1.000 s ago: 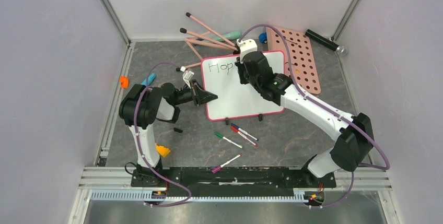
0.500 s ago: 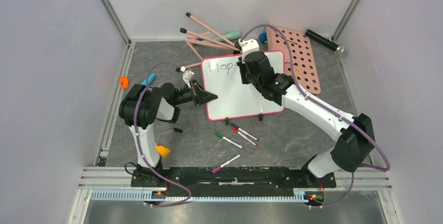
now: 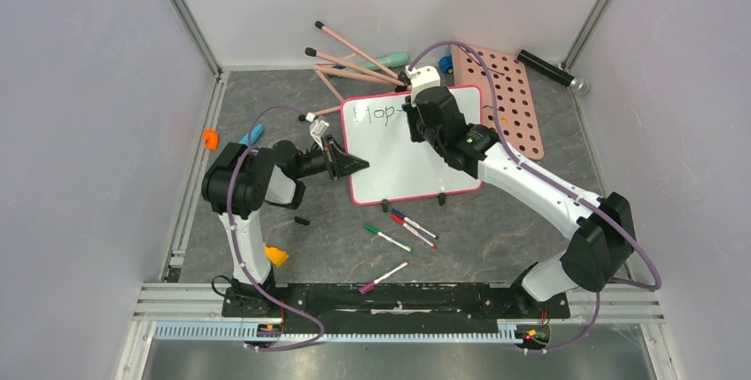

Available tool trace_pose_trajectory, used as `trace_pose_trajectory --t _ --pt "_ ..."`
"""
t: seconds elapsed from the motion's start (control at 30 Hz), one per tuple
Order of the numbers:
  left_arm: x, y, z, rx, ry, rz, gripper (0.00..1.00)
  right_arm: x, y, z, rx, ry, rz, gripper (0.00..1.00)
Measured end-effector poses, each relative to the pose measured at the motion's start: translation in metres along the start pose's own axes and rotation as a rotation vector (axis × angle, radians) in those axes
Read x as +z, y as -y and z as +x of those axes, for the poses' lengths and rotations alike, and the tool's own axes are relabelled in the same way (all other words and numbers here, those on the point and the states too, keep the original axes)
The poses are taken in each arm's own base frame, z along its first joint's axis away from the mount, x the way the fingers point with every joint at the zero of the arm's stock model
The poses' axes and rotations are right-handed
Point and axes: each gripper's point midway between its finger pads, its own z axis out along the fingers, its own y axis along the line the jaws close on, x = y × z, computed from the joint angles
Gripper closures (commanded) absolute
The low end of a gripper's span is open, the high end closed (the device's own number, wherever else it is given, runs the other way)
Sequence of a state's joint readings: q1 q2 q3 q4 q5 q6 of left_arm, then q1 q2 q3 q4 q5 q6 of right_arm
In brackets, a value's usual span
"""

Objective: Write a sentence on the whiteboard

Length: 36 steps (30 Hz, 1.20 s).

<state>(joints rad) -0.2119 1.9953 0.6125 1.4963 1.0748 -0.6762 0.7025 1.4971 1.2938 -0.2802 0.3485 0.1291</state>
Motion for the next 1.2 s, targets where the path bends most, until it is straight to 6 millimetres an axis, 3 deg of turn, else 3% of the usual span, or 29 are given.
trace_pose_trajectory --t 0.9,1.2 --pt "0.000 0.000 0.000 -0.001 -0.001 0.000 0.97 0.004 -0.001 -0.007 -0.013 0.006 -0.011 1.00" --pt "0.000 0.000 0.000 -0.001 -0.001 0.000 0.97 0.005 -0.010 -0.009 -0.017 0.011 -0.060 1.00"
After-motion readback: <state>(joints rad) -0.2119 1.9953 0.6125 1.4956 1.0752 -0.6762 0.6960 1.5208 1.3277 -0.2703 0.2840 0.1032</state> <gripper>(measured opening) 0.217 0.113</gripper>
